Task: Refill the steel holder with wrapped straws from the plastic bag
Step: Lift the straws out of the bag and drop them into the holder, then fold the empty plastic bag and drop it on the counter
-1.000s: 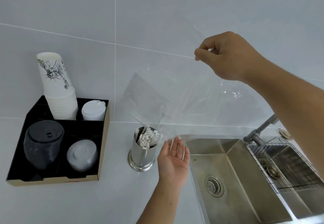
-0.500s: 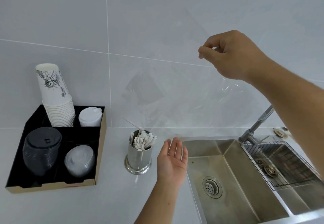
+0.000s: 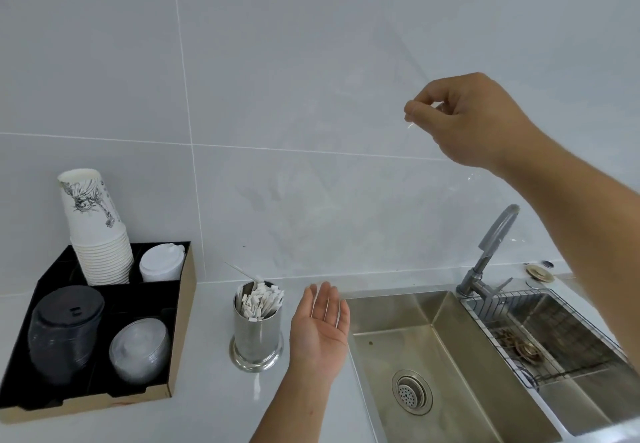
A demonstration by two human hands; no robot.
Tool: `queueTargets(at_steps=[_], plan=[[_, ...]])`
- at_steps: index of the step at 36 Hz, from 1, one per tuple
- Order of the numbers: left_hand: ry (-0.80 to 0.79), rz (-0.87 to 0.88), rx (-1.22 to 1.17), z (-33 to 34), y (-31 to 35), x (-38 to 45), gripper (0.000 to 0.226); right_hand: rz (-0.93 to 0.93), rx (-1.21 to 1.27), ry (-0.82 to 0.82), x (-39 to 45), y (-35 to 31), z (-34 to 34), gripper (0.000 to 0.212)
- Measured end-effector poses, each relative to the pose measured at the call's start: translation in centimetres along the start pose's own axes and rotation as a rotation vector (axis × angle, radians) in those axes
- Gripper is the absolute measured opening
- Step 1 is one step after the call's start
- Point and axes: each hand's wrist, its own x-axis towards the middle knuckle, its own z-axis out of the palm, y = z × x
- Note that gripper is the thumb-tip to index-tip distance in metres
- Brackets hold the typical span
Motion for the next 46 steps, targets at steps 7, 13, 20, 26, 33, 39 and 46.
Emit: queueTargets(at_steps=[7,13,20,26,33,39,46], plan=[[0.023,0.071,0.088,0.8,0.1,-0.1,0.009,0.021,0.058,0.078,-1.3,2.0,-1.6,0.023],[0.027,0.148,0.161,0.7,2.0,-0.5,0.008,0.06,0.199,0.191,-2.3,3.8,-1.2,0.033],[0.101,0.266,0.261,1.0,5.6,-0.1,0.005,0.152,0.472,0.2,-2.7,5.5,0.2,0.03],[0.107,0.331,0.306,0.5,9.9,-1.0,0.005,0.22,0.762,-0.062,-4.6,6.0,2.3,0.019],[0.159,0.38,0.382,-0.7,15.0,-2.6,0.005,0.313,0.812,-0.084,-6.8,5.2,5.2,0.02],[0.239,0.461,0.514,-2.7,18.9,-5.1,0.01,0.437,0.861,-0.022,-8.3,4.2,8.4,0.025],[0.291,0.538,0.575,-5.8,23.7,-9.8,0.011,0.51,0.974,-0.109,-9.9,0.7,12.2,0.024]])
